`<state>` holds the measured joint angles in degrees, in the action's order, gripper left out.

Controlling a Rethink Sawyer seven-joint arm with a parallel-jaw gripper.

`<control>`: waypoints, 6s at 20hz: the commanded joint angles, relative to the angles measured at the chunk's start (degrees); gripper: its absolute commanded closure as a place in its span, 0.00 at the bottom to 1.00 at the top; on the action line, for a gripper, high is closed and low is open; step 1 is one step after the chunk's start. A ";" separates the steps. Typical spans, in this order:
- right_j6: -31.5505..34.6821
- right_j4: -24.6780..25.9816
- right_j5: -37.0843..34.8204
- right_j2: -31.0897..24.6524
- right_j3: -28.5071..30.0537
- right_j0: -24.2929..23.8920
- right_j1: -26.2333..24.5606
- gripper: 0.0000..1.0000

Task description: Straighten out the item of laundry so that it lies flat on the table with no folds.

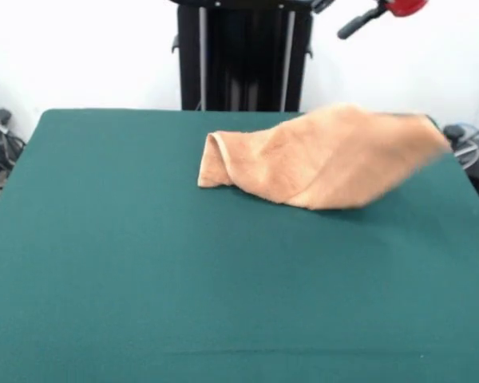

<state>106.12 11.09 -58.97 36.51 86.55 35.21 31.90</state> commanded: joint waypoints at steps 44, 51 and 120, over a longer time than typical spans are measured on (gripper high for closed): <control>-0.71 -16.18 29.23 -28.43 29.05 -31.15 11.49 0.00; -7.39 -14.06 34.63 -37.98 32.97 -40.94 13.63 0.00; -12.71 6.14 18.93 -83.85 32.40 -89.02 0.50 0.00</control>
<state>105.26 13.42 -34.02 -43.45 123.33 -52.30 36.31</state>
